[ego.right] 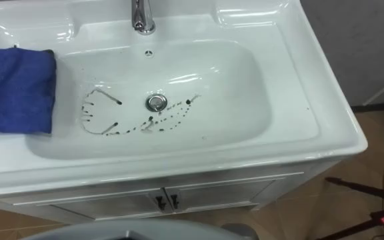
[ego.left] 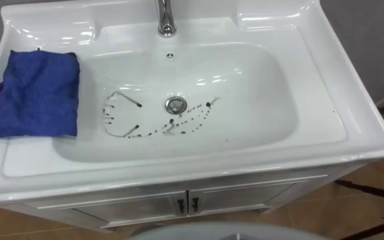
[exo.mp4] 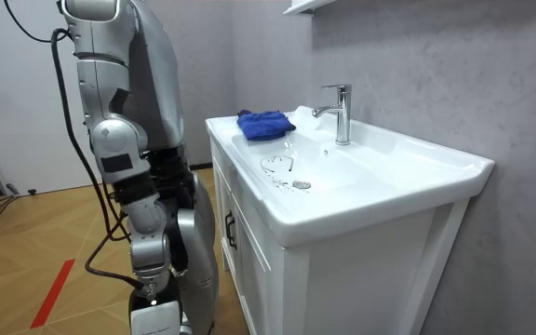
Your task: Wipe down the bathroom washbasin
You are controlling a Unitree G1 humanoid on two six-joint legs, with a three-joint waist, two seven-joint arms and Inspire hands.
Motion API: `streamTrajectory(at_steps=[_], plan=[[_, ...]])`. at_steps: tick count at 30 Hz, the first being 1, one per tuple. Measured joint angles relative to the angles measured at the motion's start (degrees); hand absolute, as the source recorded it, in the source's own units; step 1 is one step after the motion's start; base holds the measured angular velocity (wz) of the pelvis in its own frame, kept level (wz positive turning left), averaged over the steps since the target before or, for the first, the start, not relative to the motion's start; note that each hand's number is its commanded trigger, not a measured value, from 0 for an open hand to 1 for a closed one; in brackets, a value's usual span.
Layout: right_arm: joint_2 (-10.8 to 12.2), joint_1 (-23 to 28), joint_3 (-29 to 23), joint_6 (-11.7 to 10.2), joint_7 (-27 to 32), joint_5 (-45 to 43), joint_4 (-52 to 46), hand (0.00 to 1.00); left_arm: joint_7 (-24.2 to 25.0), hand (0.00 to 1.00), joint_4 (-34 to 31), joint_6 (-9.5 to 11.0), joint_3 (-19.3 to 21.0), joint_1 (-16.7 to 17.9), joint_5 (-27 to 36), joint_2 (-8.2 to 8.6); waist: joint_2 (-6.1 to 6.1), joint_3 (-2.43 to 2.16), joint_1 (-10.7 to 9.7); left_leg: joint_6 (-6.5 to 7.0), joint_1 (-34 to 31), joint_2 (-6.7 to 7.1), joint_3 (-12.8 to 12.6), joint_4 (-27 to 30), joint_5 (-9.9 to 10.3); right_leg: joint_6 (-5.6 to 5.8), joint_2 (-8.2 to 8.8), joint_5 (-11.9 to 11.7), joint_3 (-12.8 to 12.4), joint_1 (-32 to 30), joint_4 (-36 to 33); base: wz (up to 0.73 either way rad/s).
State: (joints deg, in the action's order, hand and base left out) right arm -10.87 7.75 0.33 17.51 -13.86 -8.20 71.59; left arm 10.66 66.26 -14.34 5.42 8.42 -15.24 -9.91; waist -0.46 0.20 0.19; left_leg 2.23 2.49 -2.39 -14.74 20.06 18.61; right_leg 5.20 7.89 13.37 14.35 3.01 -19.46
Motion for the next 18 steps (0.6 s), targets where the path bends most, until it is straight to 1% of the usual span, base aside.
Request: streamTrajectory(at_steps=[8, 18], plan=[[0.0, 0.16, 0.01, -0.06, -0.06, 0.93, 0.13, 0.0, -0.73, 0.0, 0.06, 0.97, 0.03, -0.07, 0.05, 0.0, -0.22, 0.06, -0.11, -0.01, 0.01, 0.08, 0.53, -0.13, -0.01, 0.0, -0.01, 0.0, 0.1, 0.54, -0.03, 0.03], [0.0, 0.16, 0.0, -0.45, -0.05, 1.29, 0.11, 0.0, -1.49, 0.0, 0.1, 1.0, 0.01, 0.14, 0.07, 0.0, -0.36, 0.07, 0.01, -0.04, 0.2, 0.13, 1.06, -0.25, -0.04, 0.02, -0.05, 0.01, 0.1, 0.89, 0.0, 0.02]])
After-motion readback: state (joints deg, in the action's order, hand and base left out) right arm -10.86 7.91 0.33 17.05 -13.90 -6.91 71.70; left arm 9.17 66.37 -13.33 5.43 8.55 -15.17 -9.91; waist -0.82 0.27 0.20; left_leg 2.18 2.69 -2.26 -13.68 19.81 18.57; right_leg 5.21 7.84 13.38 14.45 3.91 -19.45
